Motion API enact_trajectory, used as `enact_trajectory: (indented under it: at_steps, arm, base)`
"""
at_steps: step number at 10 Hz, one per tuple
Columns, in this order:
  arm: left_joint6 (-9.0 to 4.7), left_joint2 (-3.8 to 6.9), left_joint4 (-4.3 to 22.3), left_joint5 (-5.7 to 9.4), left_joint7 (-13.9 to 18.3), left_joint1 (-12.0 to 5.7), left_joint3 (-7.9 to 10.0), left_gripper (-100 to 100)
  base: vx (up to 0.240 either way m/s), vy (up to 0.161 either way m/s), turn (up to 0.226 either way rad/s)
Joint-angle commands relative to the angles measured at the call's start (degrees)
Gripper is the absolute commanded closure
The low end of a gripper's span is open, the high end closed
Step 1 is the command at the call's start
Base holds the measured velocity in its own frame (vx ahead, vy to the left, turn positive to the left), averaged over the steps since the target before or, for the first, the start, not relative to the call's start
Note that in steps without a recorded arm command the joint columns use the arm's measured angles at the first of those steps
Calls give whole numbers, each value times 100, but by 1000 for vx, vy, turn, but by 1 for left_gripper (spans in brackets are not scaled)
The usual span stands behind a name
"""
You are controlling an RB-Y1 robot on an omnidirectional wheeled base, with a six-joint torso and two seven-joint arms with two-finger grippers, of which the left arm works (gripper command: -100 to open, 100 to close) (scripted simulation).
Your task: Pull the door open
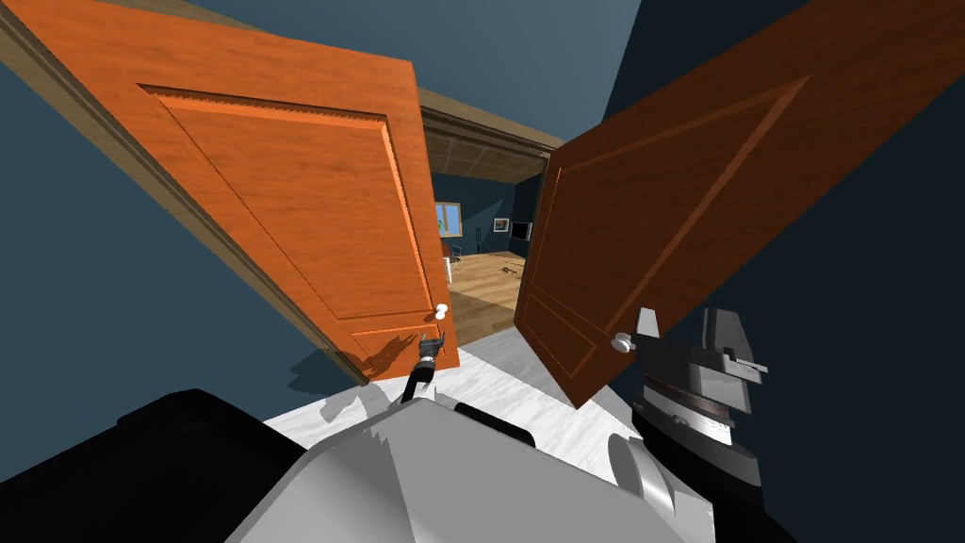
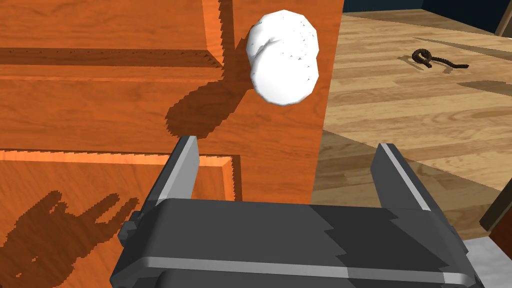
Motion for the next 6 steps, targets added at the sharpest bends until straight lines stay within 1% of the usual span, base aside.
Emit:
enact_trajectory:
  at_steps: [1,2,3,4,5,6]
  arm:
    - [-59,124,100,27,180,16,27,-100]
    - [-89,222,147,49,292,50,49,-100]
    - [-105,273,171,61,350,68,61,-100]
    - [-137,374,220,83,467,103,84,-100]
    - [-180,514,286,115,628,152,116,-100]
    - [-193,554,306,124,675,167,126,-100]
  base:
    - [193,1,-98]
    - [232,-8,-86]
    - [225,12,-66]
    - [185,31,-89]
    - [183,33,-140]
    - [151,14,-88]
